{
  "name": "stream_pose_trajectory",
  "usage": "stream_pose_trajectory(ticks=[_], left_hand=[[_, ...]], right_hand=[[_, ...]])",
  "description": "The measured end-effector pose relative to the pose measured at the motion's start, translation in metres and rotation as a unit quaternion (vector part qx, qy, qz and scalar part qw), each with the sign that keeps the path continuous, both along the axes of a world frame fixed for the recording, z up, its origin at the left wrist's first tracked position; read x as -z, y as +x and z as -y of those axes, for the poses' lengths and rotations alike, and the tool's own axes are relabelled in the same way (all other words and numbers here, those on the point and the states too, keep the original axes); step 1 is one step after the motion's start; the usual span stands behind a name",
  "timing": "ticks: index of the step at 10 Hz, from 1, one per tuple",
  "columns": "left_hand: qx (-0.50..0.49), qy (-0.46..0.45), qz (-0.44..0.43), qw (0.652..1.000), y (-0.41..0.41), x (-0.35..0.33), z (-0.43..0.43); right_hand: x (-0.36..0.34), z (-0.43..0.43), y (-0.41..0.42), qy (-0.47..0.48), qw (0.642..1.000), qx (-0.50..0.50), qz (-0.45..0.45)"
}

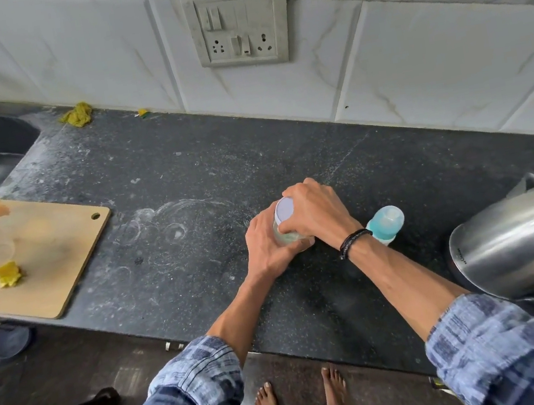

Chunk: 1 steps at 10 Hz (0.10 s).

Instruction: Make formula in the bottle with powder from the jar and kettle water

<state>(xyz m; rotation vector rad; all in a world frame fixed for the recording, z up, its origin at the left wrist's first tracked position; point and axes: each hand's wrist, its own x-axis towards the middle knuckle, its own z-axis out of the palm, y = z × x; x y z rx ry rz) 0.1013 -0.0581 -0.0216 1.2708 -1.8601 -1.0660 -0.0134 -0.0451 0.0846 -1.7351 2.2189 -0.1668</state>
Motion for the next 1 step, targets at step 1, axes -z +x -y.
stream_pose_trajectory(ticks=[1], left_hand=[[0.015,0.027,0.023,0.999,0.0022,-0.0041,0.0005]], right_hand=[[-0.0043,-0.0022,-0.0029,0.014,1.000,-0.003,0.023]])
